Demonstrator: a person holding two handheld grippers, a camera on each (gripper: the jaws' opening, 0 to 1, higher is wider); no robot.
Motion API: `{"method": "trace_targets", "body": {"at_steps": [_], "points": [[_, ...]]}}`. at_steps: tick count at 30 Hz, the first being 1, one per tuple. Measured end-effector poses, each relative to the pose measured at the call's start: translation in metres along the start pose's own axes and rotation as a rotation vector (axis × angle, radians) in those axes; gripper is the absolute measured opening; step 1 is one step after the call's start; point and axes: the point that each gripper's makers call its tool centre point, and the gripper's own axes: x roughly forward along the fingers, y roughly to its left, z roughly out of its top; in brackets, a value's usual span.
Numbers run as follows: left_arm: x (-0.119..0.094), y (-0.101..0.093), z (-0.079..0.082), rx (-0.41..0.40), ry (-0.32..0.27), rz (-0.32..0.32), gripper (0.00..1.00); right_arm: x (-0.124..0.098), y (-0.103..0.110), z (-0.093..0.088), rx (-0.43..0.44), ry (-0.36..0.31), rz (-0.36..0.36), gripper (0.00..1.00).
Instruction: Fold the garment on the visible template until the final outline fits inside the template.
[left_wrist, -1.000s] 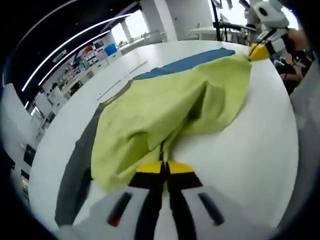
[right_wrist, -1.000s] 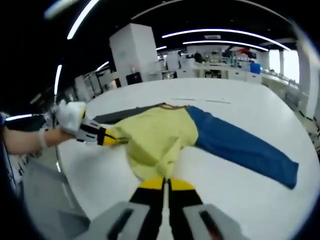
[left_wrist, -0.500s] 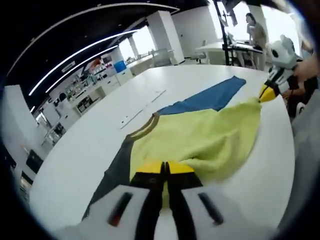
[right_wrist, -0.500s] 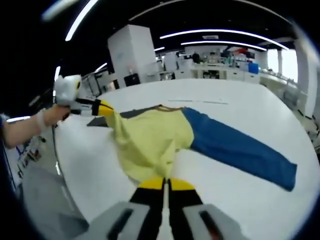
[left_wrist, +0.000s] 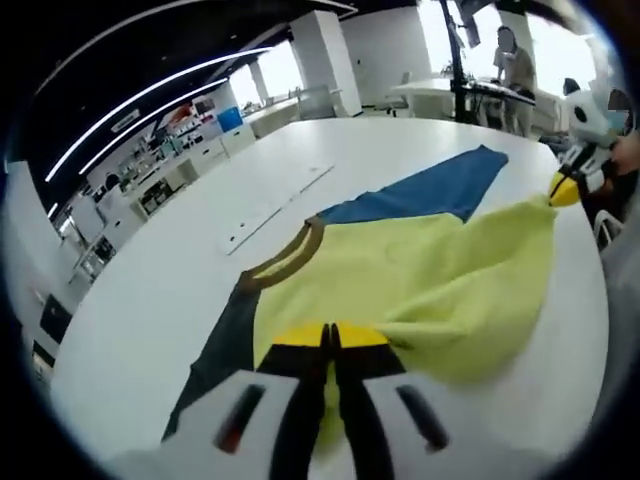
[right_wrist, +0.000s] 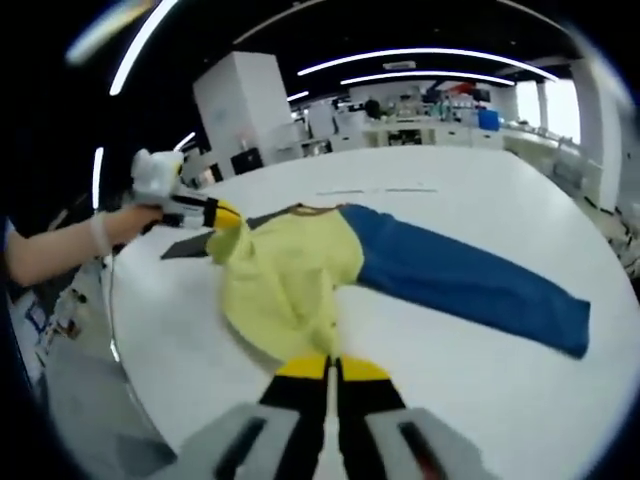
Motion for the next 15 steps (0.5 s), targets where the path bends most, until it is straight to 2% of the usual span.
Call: {"method": "trace_targets", "body": {"at_steps": [2,5,9,12,15], "points": [[0.007,-0.001,-0.006,-0.015,0.024,-0.004,0.00,0.001,0.000,-0.002,0.004,0.002,-0.001,0.00],[0.011,0.001,-0.010,-0.043,0.026,-0.010,0.00,0.002,-0.001,-0.004,0.013,0.004,0.000,0.00],[0.004,-0.003,-0.008,-0.041,0.022,-0.014,0.02,0.002,0.000,-0.005,0.020,0.005,-0.001,0.00],[-0.002,-0.004,-0.006,-0.042,0.017,-0.014,0.06,0.004,-0.002,-0.006,0.024,0.004,-0.001,0.00],[-0.008,-0.009,-0.005,-0.028,0.012,-0.019,0.15,0.006,-0.001,-0.007,0.022,0.004,0.001,0.00]]}}
